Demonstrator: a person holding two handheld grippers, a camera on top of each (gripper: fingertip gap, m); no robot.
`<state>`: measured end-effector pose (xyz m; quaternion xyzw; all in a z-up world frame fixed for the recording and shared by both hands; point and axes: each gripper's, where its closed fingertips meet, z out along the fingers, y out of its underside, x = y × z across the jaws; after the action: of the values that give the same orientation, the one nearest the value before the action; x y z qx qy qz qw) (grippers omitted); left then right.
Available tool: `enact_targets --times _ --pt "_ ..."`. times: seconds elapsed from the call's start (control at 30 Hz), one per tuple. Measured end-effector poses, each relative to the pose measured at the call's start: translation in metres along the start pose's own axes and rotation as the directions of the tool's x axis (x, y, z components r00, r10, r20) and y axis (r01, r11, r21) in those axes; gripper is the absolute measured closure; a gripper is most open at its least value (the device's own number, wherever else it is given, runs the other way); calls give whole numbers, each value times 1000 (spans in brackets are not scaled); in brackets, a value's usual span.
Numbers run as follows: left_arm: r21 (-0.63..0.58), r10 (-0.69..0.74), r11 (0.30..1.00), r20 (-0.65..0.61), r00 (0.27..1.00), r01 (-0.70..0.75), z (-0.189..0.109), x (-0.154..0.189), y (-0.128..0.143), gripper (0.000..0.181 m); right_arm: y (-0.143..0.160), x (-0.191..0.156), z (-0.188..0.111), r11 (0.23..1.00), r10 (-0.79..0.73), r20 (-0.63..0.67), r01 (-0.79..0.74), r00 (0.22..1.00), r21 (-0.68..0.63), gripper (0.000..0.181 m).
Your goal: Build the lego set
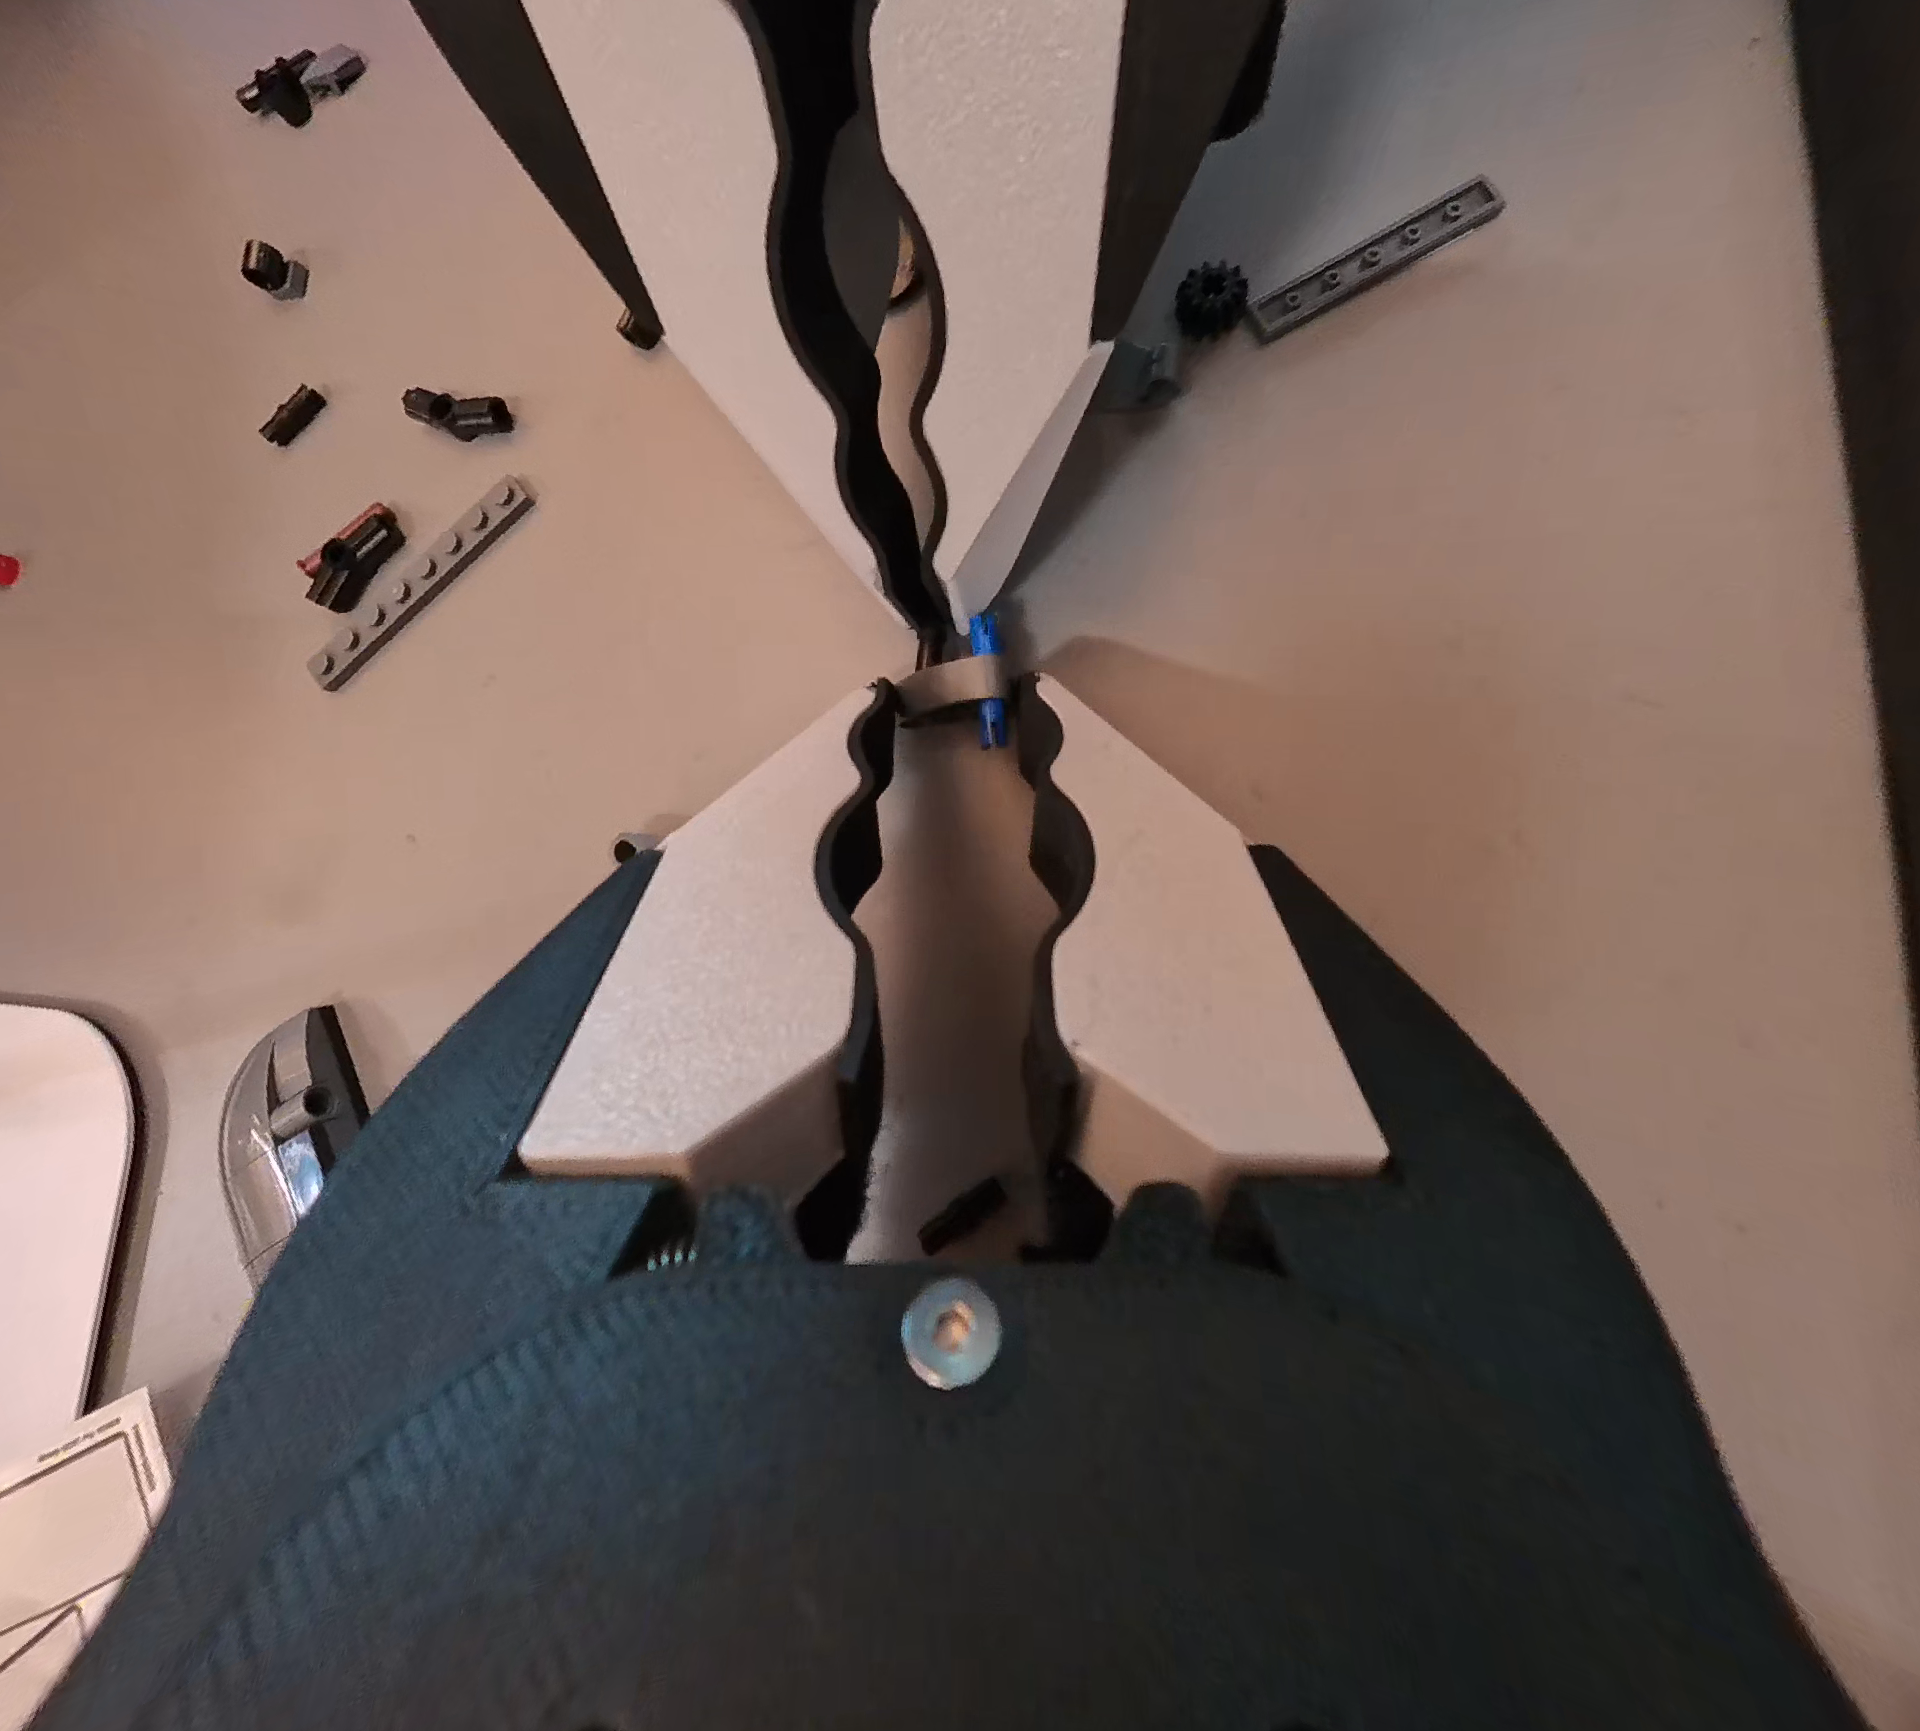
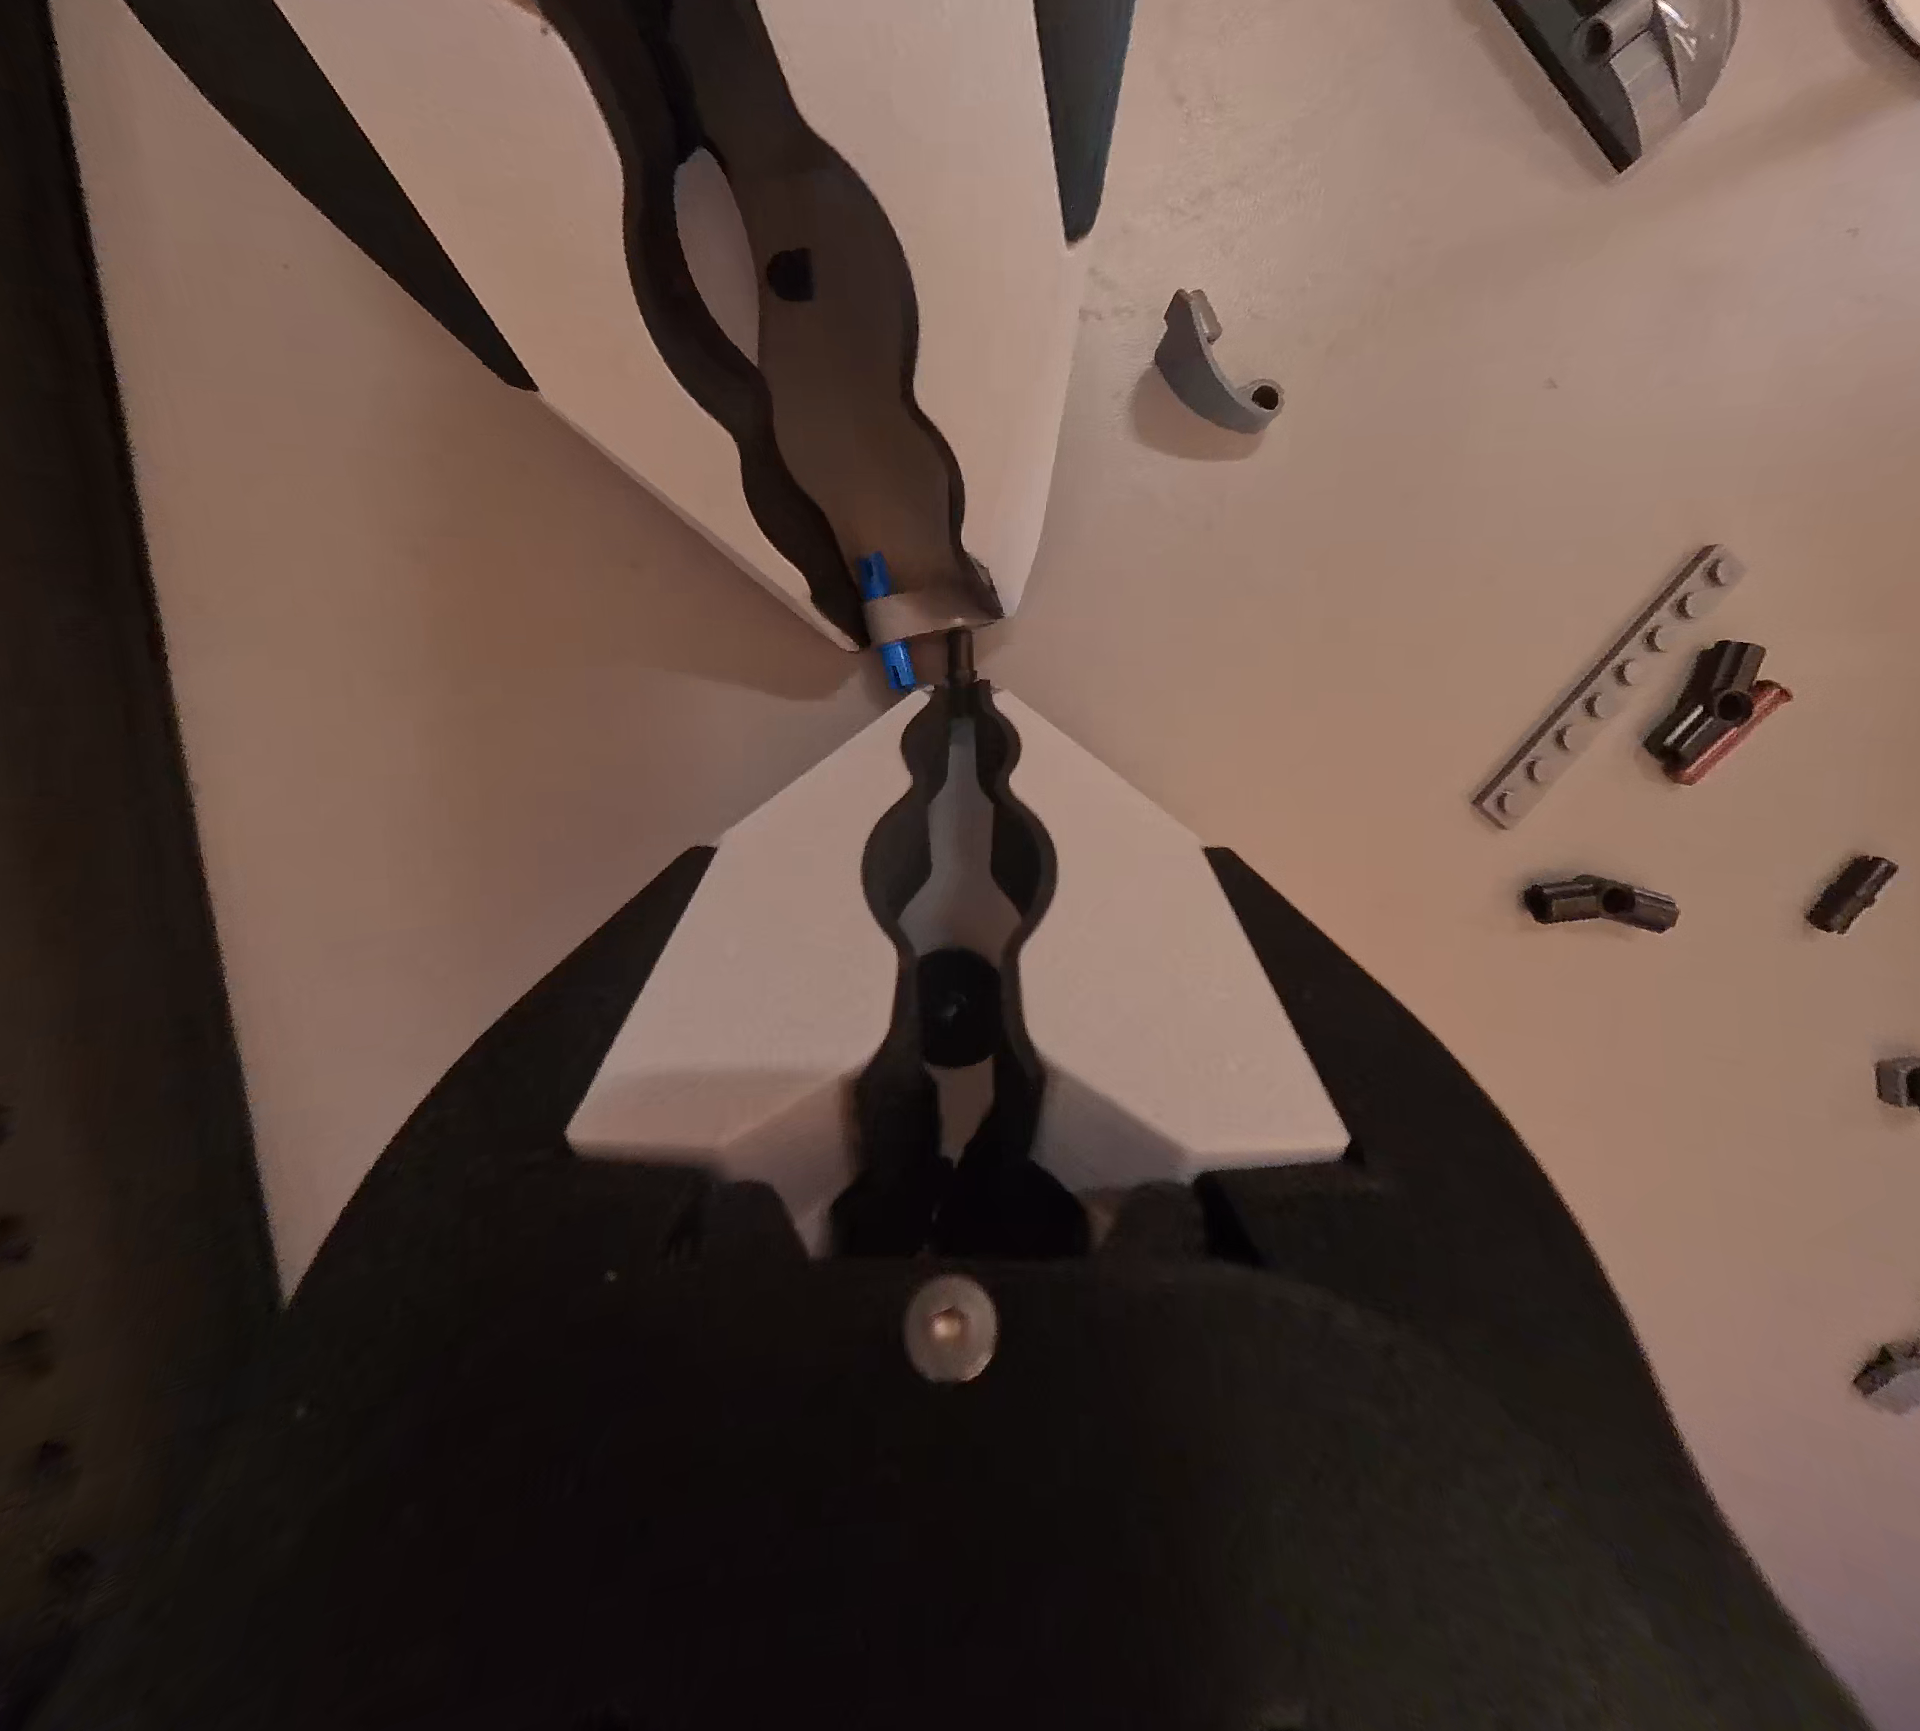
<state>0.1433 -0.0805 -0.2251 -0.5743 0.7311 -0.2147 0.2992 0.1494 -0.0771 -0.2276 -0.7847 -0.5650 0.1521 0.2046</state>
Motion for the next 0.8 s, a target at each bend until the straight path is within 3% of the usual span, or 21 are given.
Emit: enact_targets --times 0.8 --pt "21 120 993 29 992 -120 -1 2 -2 161 0 0 0 1000 -4 -5 4 1000 -5 179"
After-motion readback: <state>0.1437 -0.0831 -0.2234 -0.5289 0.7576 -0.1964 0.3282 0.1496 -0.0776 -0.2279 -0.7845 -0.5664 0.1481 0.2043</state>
